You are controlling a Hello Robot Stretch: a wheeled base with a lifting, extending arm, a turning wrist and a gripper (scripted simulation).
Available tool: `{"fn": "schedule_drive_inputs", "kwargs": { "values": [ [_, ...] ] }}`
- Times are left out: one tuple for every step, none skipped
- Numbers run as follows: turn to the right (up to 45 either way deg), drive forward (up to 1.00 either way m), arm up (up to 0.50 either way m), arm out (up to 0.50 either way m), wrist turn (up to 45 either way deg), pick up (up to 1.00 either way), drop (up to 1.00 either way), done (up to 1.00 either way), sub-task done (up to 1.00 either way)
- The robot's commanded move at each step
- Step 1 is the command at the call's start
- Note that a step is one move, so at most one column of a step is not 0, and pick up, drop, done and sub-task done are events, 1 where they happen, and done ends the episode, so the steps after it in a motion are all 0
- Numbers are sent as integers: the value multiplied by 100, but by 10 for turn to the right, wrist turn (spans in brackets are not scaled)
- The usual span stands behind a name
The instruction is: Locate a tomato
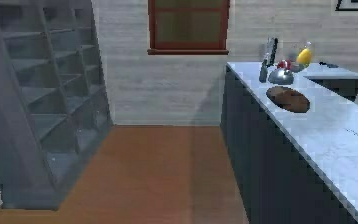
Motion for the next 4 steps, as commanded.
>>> {"fn": "schedule_drive_inputs", "kwargs": {
  "values": [
    [0, 100, 0, 0, 0, 0, 0, 0, 0],
    [30, 0, 0, 0, 0, 0, 0, 0, 0],
    [0, 40, 0, 0, 0, 0, 0, 0, 0],
    [450, 0, 0, 0, 0, 0, 0, 0, 0]
  ]
}}
